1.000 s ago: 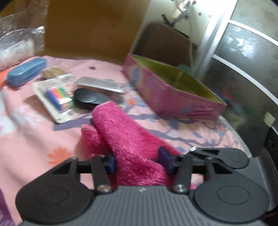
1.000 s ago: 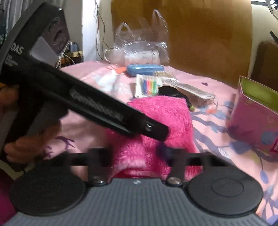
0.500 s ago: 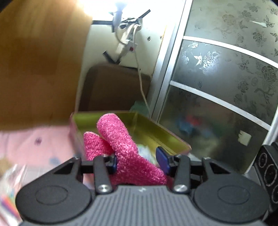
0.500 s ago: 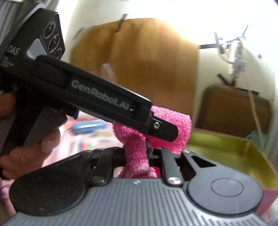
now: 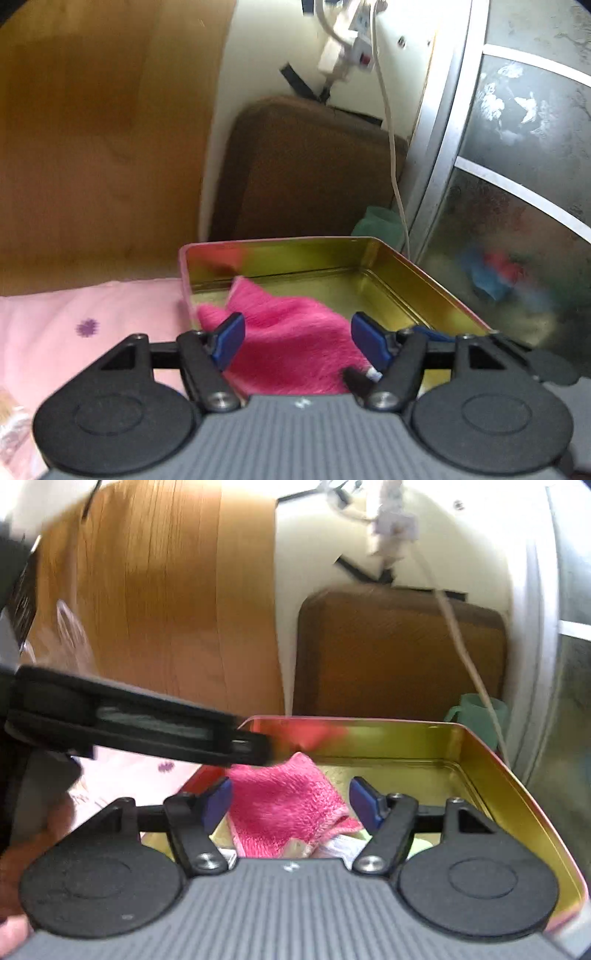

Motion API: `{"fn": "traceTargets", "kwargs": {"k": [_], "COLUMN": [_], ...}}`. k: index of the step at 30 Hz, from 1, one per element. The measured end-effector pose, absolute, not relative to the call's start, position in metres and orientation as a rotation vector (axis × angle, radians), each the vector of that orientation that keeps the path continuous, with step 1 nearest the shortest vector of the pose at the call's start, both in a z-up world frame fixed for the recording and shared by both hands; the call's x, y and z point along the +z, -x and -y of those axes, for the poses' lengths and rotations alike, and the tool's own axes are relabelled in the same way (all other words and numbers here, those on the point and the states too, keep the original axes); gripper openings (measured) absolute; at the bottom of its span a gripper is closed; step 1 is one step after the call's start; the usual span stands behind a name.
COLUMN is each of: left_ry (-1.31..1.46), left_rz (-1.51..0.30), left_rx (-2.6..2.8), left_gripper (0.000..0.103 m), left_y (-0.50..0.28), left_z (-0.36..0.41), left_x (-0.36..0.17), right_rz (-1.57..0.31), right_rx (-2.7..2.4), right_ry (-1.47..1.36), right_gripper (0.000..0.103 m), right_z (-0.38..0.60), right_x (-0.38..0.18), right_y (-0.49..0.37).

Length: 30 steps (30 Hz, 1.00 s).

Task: Organize soft objects
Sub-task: 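Grasp the black round object with the left gripper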

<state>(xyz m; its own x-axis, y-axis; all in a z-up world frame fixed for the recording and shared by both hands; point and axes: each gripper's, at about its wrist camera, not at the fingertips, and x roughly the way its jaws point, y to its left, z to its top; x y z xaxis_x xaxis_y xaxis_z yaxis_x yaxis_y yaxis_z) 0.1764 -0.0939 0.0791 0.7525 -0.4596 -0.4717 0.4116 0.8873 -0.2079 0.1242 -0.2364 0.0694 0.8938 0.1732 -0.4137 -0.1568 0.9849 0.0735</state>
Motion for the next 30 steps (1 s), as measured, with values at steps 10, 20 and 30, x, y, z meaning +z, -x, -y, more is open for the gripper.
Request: {"fn": "traceTargets", "kwargs": {"k": [10, 20, 30], "left_ry": [0.294, 0.400, 0.471], "left_rz": [-0.465, -0.532, -0.515], "left_rx": [-0.357, -0.039, -0.098], "left_gripper": [0.066, 0.065, 0.066], "left_y": [-0.089, -0.057, -0.059], "left_z": [-0.024, -0.125, -0.136], "left_x": [0.065, 0.003, -0.007], "right_rz": [-0.292, -0.492, -0.611], "right_rx": [0.315, 0.561, 0.596], "right_ry": [-0.127, 0.109, 0.196], "right_gripper": [0.048, 0.027, 0.053], "right_z": [0.216, 0.111, 0.068], "right_x": [0.071, 0.046, 0.035], "right_y": [-0.043, -0.059, -0.094]}}
